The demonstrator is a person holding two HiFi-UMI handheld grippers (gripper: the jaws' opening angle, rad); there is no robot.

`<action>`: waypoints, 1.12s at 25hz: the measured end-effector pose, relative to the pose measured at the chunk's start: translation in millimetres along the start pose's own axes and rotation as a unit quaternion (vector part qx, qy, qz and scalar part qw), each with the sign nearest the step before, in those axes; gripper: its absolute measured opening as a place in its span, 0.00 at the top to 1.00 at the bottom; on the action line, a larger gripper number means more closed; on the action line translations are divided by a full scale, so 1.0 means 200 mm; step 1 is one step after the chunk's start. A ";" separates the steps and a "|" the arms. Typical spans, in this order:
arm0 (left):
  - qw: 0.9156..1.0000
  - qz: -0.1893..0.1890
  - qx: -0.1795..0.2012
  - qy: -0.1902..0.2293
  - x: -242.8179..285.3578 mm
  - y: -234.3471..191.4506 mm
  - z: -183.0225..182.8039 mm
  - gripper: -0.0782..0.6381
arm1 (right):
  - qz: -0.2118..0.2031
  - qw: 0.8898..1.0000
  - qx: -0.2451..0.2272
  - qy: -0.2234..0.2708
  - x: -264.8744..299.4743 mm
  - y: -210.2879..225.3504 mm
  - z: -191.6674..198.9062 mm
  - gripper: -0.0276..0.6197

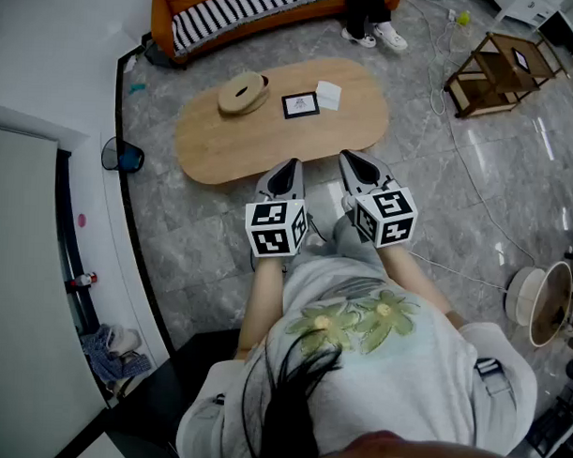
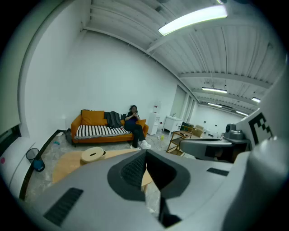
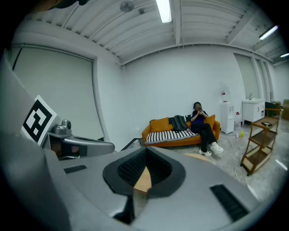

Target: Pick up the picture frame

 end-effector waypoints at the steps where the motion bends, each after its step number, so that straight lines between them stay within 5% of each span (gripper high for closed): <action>1: 1.000 0.000 0.000 -0.001 0.00 0.00 0.00 0.87 | 0.001 1.000 0.001 -0.001 0.00 0.00 0.00 0.95; 15: 0.999 -0.001 -0.009 -0.036 0.11 -0.06 0.10 0.87 | 0.030 0.999 0.019 -0.007 0.05 0.10 0.08 0.95; 28: 0.998 -0.007 -0.013 -0.063 0.51 -0.29 0.03 0.87 | 0.042 0.997 0.034 -0.048 0.48 0.34 0.12 0.95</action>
Point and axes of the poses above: the fingertips, and each gripper's own axes: x forward along the fingers, y to its right, z out of its underside, the point moved 1 cm from there along -x, backward along the fingers, and after that the axes turned 10 degrees about y, right-handed, at the moved point
